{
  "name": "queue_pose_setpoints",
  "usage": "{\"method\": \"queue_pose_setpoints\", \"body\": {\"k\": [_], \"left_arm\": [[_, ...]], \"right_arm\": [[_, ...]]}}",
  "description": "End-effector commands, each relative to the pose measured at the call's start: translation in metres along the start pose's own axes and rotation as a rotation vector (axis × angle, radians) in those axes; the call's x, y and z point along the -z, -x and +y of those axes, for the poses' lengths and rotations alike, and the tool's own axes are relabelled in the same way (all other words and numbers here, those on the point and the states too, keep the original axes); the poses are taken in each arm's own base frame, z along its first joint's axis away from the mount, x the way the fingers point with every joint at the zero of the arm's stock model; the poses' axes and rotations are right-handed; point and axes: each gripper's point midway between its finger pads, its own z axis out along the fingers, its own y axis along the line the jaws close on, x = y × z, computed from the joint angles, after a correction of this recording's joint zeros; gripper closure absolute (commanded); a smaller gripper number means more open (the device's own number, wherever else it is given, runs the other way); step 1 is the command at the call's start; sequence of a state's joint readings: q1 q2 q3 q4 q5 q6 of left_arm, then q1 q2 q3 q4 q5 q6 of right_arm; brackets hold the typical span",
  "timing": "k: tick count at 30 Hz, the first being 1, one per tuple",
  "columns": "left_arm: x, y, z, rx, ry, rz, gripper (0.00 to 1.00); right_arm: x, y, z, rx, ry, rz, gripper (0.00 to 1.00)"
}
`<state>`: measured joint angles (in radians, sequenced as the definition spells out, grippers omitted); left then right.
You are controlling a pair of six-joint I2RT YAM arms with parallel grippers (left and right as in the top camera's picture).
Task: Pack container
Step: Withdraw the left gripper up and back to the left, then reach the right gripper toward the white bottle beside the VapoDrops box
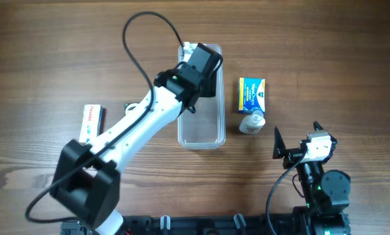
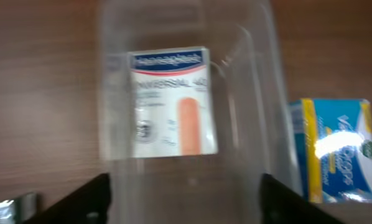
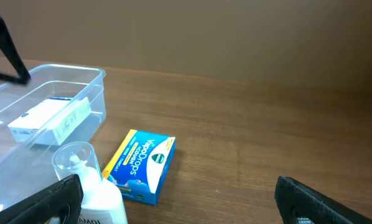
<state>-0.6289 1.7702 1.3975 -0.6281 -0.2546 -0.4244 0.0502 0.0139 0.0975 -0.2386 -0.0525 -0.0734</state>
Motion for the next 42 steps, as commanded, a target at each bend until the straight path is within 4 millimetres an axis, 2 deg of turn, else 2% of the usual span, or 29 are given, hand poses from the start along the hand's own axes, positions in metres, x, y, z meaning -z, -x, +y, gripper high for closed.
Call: {"method": "queue_pose_setpoints", "body": {"k": [1,4,6,8,16,21,23,24,26,28,31,35,38,42], "left_arm": [[0.029,0.037,0.051,0.047,0.208,-0.159,0.18],[0.034,0.046,0.070,0.085,0.238,-0.176,0.16],[0.034,0.049,0.082,0.108,0.255,-0.178,0.06],[0.032,0.052,0.096,0.134,0.272,-0.174,0.02],[0.023,0.056,0.144,0.321,0.257,-0.130,0.00],[0.020,0.052,0.161,0.374,0.233,-0.091,0.00],[0.020,0.050,0.168,0.383,0.247,-0.080,0.00],[0.020,0.048,0.172,0.388,0.256,-0.072,0.00],[0.020,0.045,0.177,0.395,0.264,-0.060,0.00],[0.020,0.044,0.180,0.399,0.270,-0.054,0.00],[0.020,0.044,0.181,0.401,0.271,-0.054,0.00],[0.020,0.044,0.181,0.401,0.270,-0.054,0.00],[0.019,0.043,0.176,0.402,0.242,-0.042,0.00],[0.017,0.041,0.166,0.404,0.187,-0.021,0.00]], "right_arm": [[0.000,0.001,0.002,0.005,0.012,-0.006,0.00],[0.000,0.001,0.002,0.005,0.012,-0.006,0.00],[0.000,0.001,0.002,0.005,0.012,-0.006,0.00],[0.000,0.001,0.002,0.005,0.012,-0.006,0.00],[0.000,0.001,0.002,0.005,0.011,-0.006,0.00],[0.000,0.001,0.002,0.000,0.015,-0.008,0.00],[0.000,0.002,0.010,-0.027,0.059,-0.013,0.00],[0.001,0.013,0.014,-0.020,0.086,-0.058,0.00],[0.004,0.029,0.024,-0.010,0.144,-0.124,0.00],[0.006,0.035,0.030,-0.006,0.183,-0.150,0.00],[0.002,0.027,0.022,-0.142,0.140,-0.103,0.00],[-0.005,0.016,0.021,-0.320,0.137,-0.026,0.00],[-0.005,0.034,0.025,-0.341,0.166,0.012,0.00],[-0.011,0.061,0.005,-0.261,0.054,0.094,0.00]]}}
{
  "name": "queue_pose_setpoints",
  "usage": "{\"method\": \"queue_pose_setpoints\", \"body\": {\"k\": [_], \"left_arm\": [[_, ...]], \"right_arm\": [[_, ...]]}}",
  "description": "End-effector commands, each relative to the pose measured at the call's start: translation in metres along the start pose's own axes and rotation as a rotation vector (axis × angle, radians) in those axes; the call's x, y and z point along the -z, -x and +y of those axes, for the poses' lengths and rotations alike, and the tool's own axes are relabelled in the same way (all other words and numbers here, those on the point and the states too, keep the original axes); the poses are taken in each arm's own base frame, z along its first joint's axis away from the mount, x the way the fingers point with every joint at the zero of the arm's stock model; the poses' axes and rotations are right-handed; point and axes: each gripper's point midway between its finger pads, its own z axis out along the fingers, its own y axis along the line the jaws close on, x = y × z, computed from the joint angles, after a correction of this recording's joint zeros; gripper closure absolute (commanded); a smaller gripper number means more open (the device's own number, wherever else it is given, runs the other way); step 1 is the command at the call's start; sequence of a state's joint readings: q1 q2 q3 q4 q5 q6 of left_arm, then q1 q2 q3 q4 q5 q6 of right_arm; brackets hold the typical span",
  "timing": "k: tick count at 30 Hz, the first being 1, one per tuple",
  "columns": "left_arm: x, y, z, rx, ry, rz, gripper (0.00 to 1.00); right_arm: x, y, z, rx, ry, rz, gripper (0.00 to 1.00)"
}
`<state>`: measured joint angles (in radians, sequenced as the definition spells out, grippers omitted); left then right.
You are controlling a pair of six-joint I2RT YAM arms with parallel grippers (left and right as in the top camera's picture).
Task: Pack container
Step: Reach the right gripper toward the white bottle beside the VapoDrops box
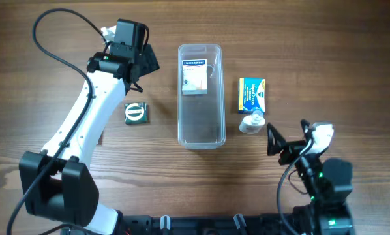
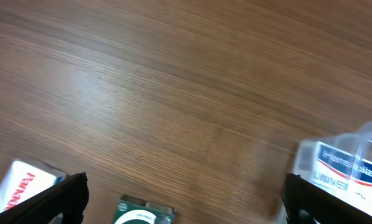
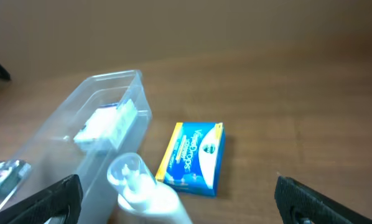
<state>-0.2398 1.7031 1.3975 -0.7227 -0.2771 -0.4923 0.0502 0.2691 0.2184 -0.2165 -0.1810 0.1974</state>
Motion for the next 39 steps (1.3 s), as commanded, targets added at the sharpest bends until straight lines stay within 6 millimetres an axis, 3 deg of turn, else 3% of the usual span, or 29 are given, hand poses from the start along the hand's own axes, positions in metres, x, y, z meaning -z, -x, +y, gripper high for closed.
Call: {"method": "queue_pose_setpoints", "body": {"k": [1,5,13,17,22,26,32,37,39], "left_arm": [[0.009,0.001,-0.009,0.024,-0.065,0.013,0.00],[0.008,0.003,-0.005,0.029,-0.056,0.010,0.00],[0.002,0.010,0.021,0.075,-0.008,0.022,0.00],[0.000,0.011,0.038,0.100,0.022,0.038,0.00],[-0.001,0.011,0.040,0.112,0.010,0.048,0.00],[-0.001,0.011,0.040,0.113,0.010,0.047,0.00],[-0.001,0.010,0.037,0.113,-0.006,0.057,0.00],[-0.001,0.008,0.034,0.113,-0.020,0.065,0.00],[-0.001,0.008,0.034,0.113,-0.022,0.066,0.00]], "right_arm": [[0.005,0.059,-0.003,0.038,-0.090,-0.004,0.00],[-0.011,0.071,-0.001,0.013,-0.097,0.139,0.00],[-0.051,0.052,0.017,-0.039,0.042,0.324,0.00],[-0.057,0.040,0.041,-0.028,0.190,0.381,0.00],[-0.062,0.023,0.029,0.028,0.070,0.434,0.00],[-0.061,0.014,0.040,0.075,0.053,0.459,0.00],[-0.060,-0.002,0.038,0.117,-0.017,0.512,0.00],[-0.063,-0.016,0.025,0.122,-0.096,0.564,0.00],[-0.068,-0.031,0.023,0.092,-0.109,0.620,0.00]]}}
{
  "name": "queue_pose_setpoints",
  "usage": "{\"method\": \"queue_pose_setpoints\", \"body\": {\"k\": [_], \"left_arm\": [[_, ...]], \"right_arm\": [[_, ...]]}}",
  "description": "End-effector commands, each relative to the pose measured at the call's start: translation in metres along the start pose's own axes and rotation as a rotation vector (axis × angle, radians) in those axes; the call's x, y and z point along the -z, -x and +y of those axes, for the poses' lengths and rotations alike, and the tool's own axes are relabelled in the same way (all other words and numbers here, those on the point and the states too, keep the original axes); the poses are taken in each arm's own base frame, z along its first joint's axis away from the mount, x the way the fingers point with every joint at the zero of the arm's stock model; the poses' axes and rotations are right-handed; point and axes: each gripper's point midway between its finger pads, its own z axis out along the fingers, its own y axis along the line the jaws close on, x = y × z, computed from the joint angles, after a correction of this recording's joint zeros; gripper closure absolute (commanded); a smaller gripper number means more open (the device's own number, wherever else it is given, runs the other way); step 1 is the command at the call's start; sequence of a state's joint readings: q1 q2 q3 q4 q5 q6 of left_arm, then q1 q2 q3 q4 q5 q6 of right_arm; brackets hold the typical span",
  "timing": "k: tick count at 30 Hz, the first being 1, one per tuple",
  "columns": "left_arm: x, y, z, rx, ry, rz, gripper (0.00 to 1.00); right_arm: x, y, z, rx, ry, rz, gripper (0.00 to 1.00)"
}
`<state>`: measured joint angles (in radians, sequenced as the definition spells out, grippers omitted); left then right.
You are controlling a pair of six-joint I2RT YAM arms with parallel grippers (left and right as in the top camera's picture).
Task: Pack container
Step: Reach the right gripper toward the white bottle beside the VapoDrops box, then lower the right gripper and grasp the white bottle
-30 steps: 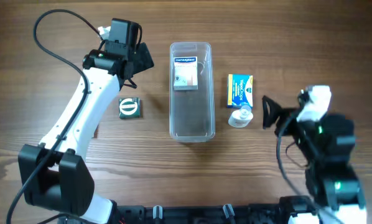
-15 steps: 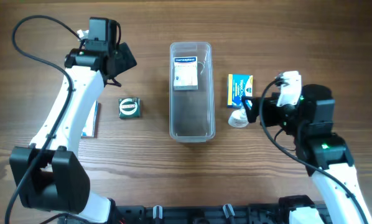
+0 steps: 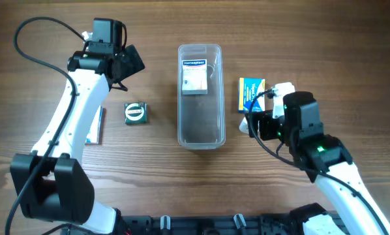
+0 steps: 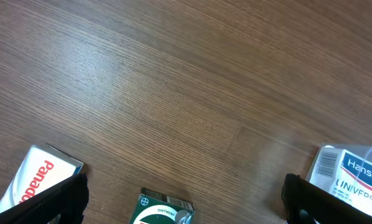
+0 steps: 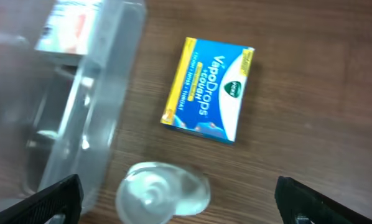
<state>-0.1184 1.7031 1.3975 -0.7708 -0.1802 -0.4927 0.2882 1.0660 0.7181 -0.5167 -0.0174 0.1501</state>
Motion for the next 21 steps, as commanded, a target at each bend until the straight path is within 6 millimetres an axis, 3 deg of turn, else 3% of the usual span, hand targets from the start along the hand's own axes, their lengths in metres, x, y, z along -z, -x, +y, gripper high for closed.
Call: {"method": "queue_pose_setpoints", "body": {"k": [1,9,21], "left_arm": [[0.009,0.004,-0.005,0.019,-0.033,-0.009,0.00],[0.009,0.003,-0.006,0.019,-0.042,-0.003,0.00],[0.009,0.001,-0.005,0.018,-0.037,0.006,0.00]], "right_arm": [[-0.011,-0.001,-0.004,-0.036,-0.040,0.037,0.00],[-0.030,-0.012,0.011,-0.043,-0.025,0.093,0.00],[-0.031,-0.014,0.010,-0.113,-0.033,0.100,0.01]]}}
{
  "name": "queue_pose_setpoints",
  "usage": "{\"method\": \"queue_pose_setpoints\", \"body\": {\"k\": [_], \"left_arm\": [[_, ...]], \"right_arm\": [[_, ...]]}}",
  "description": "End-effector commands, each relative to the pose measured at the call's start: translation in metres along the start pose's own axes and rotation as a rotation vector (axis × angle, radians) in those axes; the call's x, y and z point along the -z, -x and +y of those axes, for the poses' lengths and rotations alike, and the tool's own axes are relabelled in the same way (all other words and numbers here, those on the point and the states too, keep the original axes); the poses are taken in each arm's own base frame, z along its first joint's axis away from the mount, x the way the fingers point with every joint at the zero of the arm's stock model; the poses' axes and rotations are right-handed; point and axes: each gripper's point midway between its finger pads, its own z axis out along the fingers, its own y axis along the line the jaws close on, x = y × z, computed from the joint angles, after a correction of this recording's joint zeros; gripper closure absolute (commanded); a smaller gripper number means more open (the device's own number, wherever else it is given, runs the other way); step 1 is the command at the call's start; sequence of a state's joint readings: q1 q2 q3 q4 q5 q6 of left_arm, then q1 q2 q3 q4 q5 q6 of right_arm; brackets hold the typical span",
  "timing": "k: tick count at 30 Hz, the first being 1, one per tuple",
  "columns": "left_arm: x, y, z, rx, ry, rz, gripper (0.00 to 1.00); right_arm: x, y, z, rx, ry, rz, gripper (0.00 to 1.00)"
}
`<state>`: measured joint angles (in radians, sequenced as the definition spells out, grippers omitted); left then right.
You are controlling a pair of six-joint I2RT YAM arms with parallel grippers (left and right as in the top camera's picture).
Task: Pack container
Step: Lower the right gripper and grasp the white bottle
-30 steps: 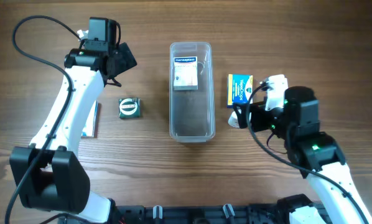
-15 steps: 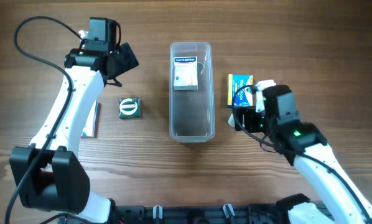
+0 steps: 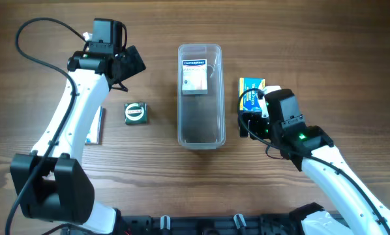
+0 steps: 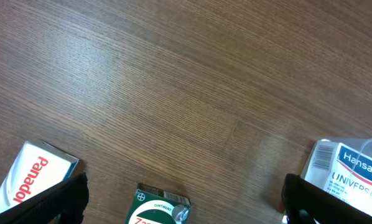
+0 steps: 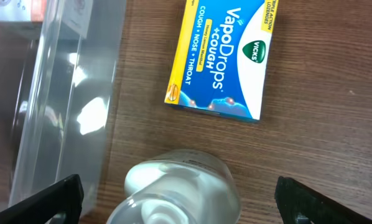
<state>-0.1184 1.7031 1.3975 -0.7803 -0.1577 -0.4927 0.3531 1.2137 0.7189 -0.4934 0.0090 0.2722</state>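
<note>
The clear container (image 3: pixel 199 124) stands mid-table with a Hansaplast box (image 3: pixel 195 76) lying in its far end. To its right lie a blue VapoDrops box (image 5: pixel 226 59) and a white bottle (image 5: pixel 180 193). My right gripper (image 5: pixel 186 208) is open directly above the bottle, one finger on each side of it. Left of the container, a green ointment box (image 4: pixel 156 211) and a white Panadol box (image 4: pixel 30 180) lie on the table. Near the far left, my left gripper (image 4: pixel 186 208) hangs open and empty above the wood.
Wooden table (image 3: pixel 312 46) all round. The container's wall (image 5: pixel 55 93) stands close to the left of the bottle. The left arm's black cable (image 3: pixel 32 32) loops over the far-left part of the table.
My right gripper has come closer to the white bottle, which now fills the space between its fingers. The left gripper has barely shifted.
At first my left gripper was over the container with the Hansaplast box lying inside, and the right arm rested at the front right. The left gripper then stood at the far left, open. The right gripper later appeared over the bottle and blue box, and is now lower over the bottle.
</note>
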Motion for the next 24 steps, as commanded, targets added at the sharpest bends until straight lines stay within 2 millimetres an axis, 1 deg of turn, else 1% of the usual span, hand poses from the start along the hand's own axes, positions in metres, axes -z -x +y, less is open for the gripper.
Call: {"method": "queue_pose_setpoints", "body": {"k": [1,13,19,24], "left_arm": [[0.009,0.004,-0.003,0.019,-0.024,-0.014,0.00],[0.009,0.002,-0.006,0.019,-0.042,-0.002,0.00],[0.009,0.002,-0.006,0.018,-0.042,-0.002,0.00],[0.009,0.002,-0.006,0.018,-0.040,0.001,0.00]], "right_arm": [[0.002,0.010,0.000,-0.044,-0.016,-0.023,0.00],[-0.005,0.001,-0.003,-0.042,-0.030,0.021,0.01],[-0.005,0.000,-0.003,-0.040,-0.032,0.026,0.05],[-0.005,0.000,-0.003,-0.041,-0.030,0.023,0.05]]}}
